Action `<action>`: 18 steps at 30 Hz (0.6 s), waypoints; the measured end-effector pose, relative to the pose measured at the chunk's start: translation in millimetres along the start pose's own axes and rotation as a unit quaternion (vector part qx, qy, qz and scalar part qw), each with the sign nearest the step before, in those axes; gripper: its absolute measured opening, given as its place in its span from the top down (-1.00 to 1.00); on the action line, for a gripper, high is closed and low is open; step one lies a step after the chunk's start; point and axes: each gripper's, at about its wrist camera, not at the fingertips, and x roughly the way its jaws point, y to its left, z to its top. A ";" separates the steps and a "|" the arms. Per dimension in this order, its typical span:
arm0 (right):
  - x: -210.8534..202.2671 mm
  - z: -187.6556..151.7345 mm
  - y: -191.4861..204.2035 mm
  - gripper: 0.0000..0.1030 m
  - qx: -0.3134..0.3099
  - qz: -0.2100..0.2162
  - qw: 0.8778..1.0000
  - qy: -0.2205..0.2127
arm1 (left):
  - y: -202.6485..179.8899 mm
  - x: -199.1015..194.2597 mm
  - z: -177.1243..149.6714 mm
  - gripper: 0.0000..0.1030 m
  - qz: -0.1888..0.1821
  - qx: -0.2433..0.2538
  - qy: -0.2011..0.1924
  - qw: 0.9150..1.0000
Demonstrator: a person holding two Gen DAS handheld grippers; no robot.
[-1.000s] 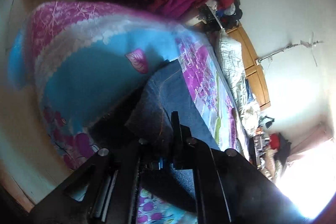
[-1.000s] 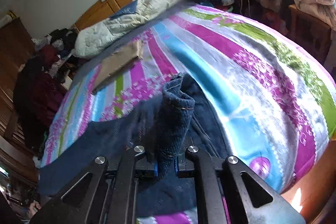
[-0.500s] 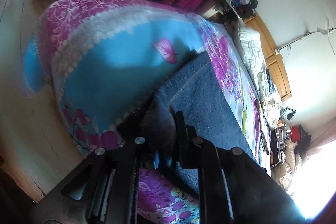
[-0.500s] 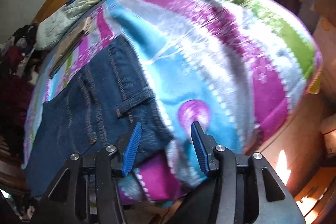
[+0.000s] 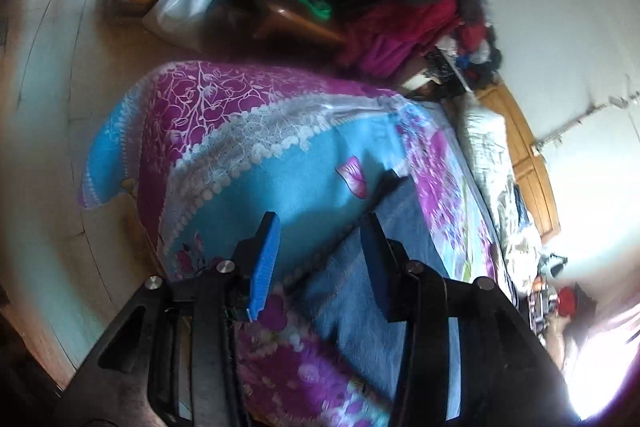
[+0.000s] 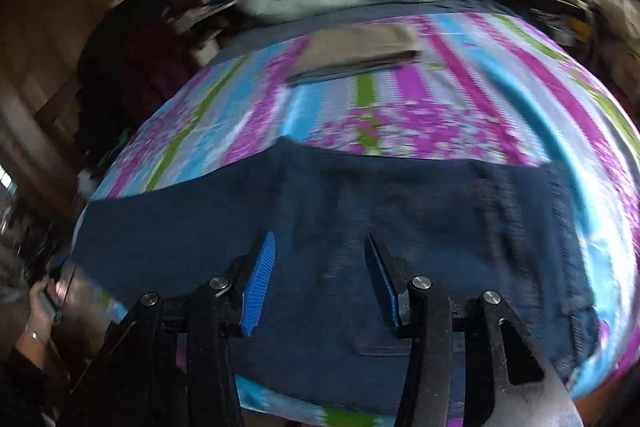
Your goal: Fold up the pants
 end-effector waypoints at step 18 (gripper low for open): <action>329.4 114.7 476.4 -0.68 -0.429 0.244 0.831 0.257 | -19.6 29.9 -66.1 -0.19 -0.051 0.025 0.037 0.998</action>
